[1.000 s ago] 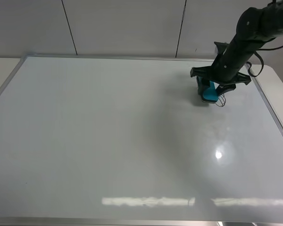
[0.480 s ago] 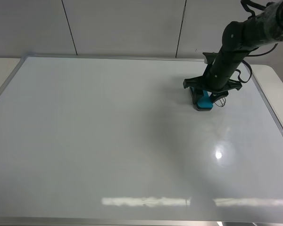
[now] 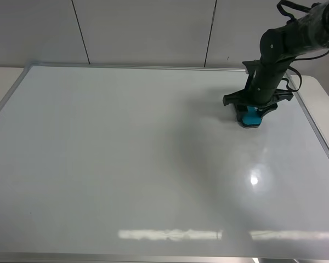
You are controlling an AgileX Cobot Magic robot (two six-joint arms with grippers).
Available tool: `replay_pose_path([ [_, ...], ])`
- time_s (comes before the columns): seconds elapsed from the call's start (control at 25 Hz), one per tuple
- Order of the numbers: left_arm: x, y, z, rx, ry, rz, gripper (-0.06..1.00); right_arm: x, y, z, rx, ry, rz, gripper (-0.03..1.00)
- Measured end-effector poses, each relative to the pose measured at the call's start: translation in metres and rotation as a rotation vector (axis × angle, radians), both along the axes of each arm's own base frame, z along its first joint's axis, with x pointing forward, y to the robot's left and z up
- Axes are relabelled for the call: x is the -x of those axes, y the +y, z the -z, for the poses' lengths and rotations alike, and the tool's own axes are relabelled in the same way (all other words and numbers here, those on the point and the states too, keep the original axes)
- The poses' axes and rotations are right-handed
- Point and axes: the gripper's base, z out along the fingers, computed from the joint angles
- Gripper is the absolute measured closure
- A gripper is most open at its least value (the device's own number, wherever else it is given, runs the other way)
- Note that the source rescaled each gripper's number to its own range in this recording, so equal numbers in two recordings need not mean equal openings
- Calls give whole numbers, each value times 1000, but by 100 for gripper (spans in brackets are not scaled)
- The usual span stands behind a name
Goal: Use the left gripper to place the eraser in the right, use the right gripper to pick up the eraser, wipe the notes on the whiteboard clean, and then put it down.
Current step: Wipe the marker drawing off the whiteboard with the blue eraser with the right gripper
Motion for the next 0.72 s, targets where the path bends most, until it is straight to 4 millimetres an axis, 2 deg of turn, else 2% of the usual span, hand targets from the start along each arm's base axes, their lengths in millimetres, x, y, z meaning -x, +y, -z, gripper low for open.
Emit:
replay_pose_path([
  [0.12,0,0,0,0,0,0,-6,-3,-11,0,22,-9,11,95],
  [0.2,0,0,0,0,0,0,-6,-7,-25,-1,22,-26,41,95],
  [0.44,0,0,0,0,0,0,-6,-16,-82,-2,22,-76,163,95],
  [0.56,0,0,0,0,0,0,-6,-15,-105,-2,29,-77,210,95],
  [0.72,0,0,0,0,0,0,-6,-15,-100,-2,18,-71,177,95],
])
